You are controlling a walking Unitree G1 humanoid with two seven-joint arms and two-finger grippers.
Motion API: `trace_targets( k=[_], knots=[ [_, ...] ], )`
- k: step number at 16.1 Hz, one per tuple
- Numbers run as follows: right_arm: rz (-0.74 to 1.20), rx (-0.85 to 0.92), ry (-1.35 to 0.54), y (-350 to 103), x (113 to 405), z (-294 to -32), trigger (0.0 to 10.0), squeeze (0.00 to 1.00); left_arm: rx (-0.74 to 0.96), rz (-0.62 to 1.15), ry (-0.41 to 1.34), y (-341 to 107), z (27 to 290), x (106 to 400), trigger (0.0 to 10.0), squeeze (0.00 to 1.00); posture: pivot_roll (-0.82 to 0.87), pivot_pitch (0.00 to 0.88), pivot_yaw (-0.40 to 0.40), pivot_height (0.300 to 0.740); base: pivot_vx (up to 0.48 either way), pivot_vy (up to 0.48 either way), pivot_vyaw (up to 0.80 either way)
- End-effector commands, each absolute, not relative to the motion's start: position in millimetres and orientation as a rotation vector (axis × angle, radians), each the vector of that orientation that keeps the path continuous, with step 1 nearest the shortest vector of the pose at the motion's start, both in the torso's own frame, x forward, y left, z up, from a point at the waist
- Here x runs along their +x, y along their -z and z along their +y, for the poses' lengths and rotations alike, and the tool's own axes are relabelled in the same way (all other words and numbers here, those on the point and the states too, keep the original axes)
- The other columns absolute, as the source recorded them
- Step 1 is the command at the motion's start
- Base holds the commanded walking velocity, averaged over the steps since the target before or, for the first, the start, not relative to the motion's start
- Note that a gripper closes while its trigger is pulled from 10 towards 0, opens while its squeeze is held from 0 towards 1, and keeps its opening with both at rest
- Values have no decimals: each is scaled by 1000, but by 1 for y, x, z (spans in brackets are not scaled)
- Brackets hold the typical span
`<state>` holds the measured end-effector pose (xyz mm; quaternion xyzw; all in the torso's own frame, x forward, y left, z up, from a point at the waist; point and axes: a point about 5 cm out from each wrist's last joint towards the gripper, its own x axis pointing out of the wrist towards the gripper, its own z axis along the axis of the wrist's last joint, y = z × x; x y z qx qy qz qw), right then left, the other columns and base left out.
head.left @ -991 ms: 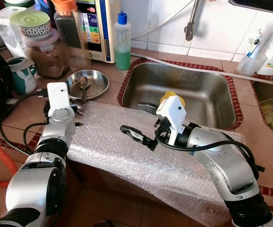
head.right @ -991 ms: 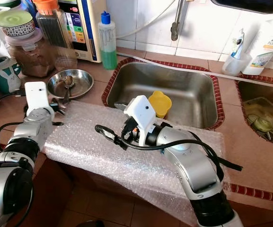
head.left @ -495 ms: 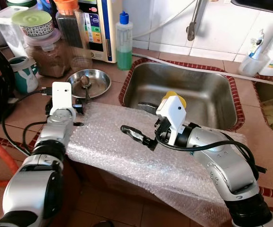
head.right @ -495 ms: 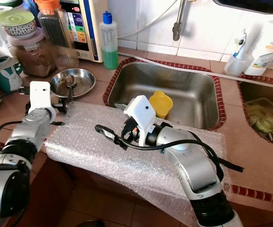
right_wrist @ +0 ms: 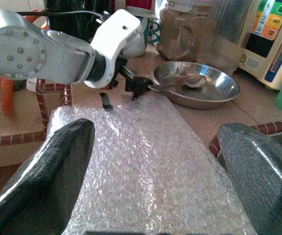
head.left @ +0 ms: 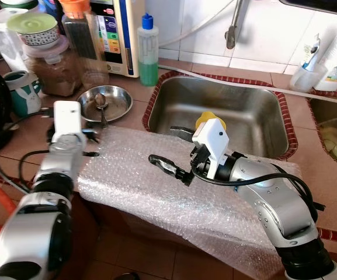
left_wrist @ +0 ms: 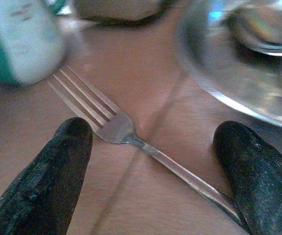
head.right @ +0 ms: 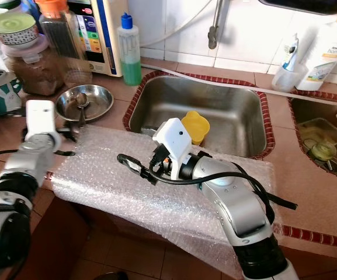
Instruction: Kitchen organization
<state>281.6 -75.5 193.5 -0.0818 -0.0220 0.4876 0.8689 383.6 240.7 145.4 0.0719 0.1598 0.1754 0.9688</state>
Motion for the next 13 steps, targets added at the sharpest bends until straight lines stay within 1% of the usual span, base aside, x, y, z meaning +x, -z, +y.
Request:
trace_targets(
  k=[1, 3, 6, 9, 13],
  knots=[
    [-62, -182, -1012, -197, 282, -76, 10000, 0, 128, 329, -391, -146, 251, 382, 10000, 0, 32, 106, 21, 740, 0, 0, 0],
    [-62, -181, -1009, -197, 282, -76, 10000, 0, 127, 317, -402, -151, 254, 384, 10000, 0, 24, 110, 22, 740, 0, 0, 0],
    [-60, -180, -1003, -196, 280, -78, 10000, 0, 105, 252, -382, -162, 249, 390, 10000, 0, 14, 114, 26, 740, 0, 0, 0],
    [-57, -182, -999, -196, 280, -79, 10000, 0, 103, 298, -312, -150, 228, 391, 10000, 0, 12, 114, 25, 740, 0, 0, 0],
    [-59, -187, -1000, -197, 282, -79, 10000, 0, 107, 340, -285, -133, 215, 387, 10000, 0, 15, 109, 20, 740, 0, 0, 0]
  ],
)
